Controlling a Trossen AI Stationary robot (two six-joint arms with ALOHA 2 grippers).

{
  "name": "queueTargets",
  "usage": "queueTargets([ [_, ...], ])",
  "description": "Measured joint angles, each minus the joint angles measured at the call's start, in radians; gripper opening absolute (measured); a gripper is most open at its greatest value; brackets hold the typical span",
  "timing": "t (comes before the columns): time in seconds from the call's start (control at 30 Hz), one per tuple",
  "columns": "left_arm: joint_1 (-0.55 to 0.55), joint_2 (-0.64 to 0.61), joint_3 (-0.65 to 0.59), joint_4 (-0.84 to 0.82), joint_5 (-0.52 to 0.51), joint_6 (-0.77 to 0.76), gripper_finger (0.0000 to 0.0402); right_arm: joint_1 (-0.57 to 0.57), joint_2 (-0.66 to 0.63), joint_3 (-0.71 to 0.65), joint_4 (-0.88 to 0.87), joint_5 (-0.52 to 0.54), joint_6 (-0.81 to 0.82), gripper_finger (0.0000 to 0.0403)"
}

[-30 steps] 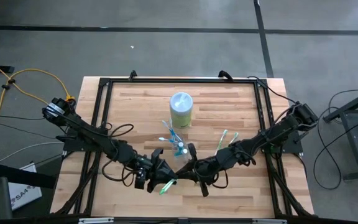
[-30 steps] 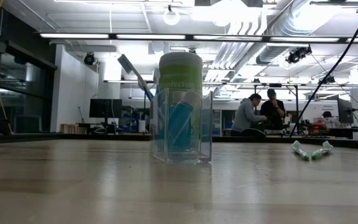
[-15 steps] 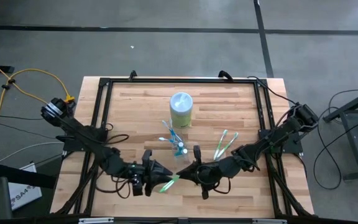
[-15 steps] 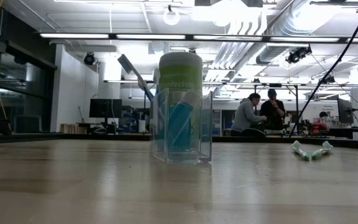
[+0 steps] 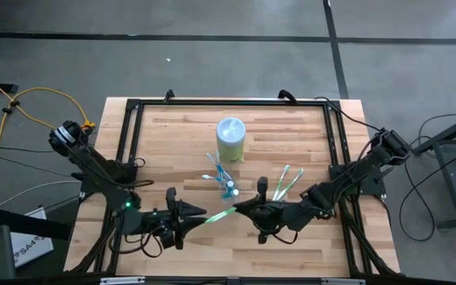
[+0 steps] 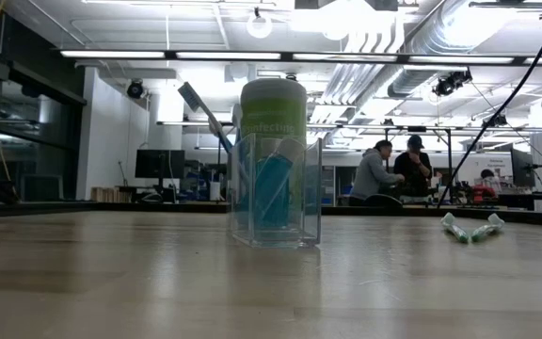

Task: Pick & Place toothbrushing station
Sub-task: Put the bottom green toothbrush into the transparent organizer

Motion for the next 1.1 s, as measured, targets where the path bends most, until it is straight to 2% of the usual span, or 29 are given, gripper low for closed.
queueTargets([
  [0.23,-0.052,-0.003,0.0,-0.012,-0.139,-0.033,0.0128,-0.038,-0.009,0.0,-0.261,-0.029,0.07,0.001],
  [0.4,-0.075,-0.003,0.0,-0.011,-0.211,-0.06,0.0128,-0.085,-0.009,0.0,-0.415,-0.121,0.145,0.001],
  [0.57,-0.085,-0.003,0.0,-0.011,-0.279,-0.07,0.0128,-0.11,-0.009,0.0,-0.551,-0.158,0.15,0.001],
  [0.8,-0.077,-0.003,0.0,-0.011,-0.323,-0.105,0.0128,-0.124,-0.009,0.0,-0.69,-0.155,0.119,0.001],
  [1.1,-0.075,-0.003,0.0,-0.011,-0.332,-0.155,0.0128,-0.113,0.008,0.0,-0.762,-0.083,-0.013,0.001],
])
